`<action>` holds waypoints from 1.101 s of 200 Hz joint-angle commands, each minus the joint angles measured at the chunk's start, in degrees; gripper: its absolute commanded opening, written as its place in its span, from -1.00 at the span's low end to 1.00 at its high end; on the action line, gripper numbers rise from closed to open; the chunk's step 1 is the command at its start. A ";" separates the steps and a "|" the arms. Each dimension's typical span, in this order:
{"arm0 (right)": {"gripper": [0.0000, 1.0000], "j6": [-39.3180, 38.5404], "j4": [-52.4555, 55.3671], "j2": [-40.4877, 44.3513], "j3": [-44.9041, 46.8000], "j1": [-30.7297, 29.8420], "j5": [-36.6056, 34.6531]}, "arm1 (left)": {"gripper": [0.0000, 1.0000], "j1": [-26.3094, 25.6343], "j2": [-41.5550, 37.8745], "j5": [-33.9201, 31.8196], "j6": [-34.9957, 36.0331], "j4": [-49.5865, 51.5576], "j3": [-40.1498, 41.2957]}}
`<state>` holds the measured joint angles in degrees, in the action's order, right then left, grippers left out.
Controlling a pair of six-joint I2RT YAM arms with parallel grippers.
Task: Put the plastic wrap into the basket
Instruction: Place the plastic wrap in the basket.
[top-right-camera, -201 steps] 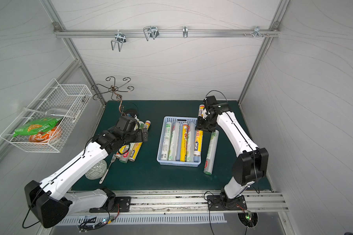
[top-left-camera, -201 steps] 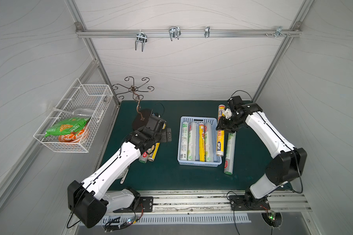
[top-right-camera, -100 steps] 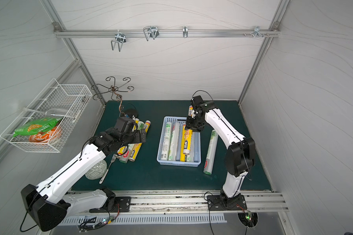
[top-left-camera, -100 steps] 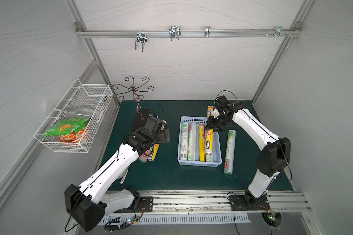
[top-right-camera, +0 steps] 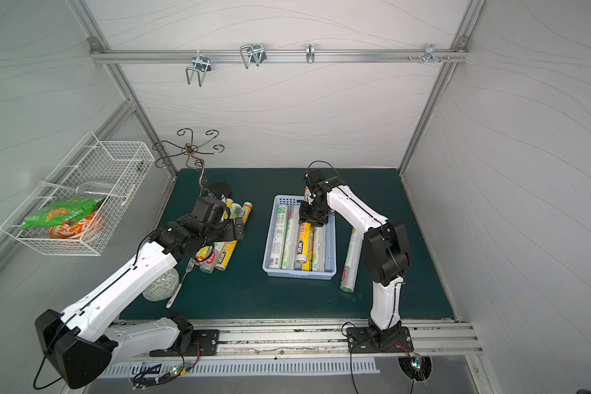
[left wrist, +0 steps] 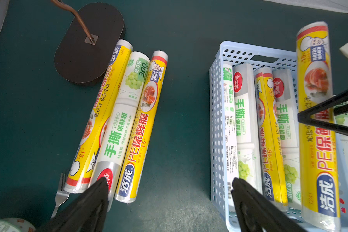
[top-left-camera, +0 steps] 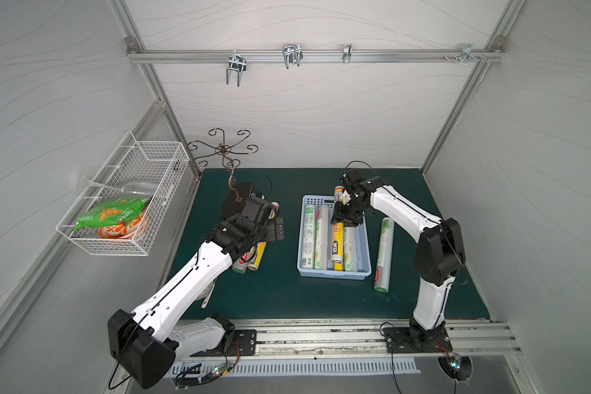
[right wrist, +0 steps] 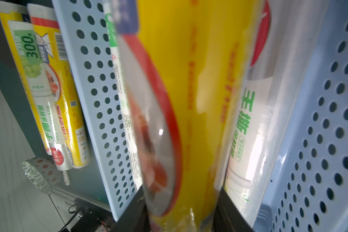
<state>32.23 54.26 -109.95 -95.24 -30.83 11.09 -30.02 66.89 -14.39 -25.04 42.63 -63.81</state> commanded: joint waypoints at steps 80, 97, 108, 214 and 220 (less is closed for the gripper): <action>-0.36 0.76 -3.48 -4.08 3.19 -2.61 -1.03 | 0.96 0.36 -0.97 0.08 0.17 -1.67 0.62; -0.35 0.73 -3.69 -4.80 3.53 -2.82 -1.27 | 0.96 0.38 -0.82 0.17 0.16 -1.71 0.71; -0.33 0.71 -3.70 -5.17 3.52 -2.81 -1.44 | 0.96 0.37 -0.74 0.25 0.16 -1.74 0.73; 0.25 -1.47 1.02 -3.76 0.54 -3.12 -5.64 | 0.95 0.37 0.12 1.18 0.01 -2.15 0.46; 0.25 -1.47 1.07 -3.49 0.50 -3.10 -5.56 | 0.95 0.40 0.20 1.20 -0.01 -2.18 0.35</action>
<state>31.51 52.56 -115.13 -93.78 -33.52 6.83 -29.98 66.89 -13.96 -25.10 42.61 -63.09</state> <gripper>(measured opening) 0.626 0.978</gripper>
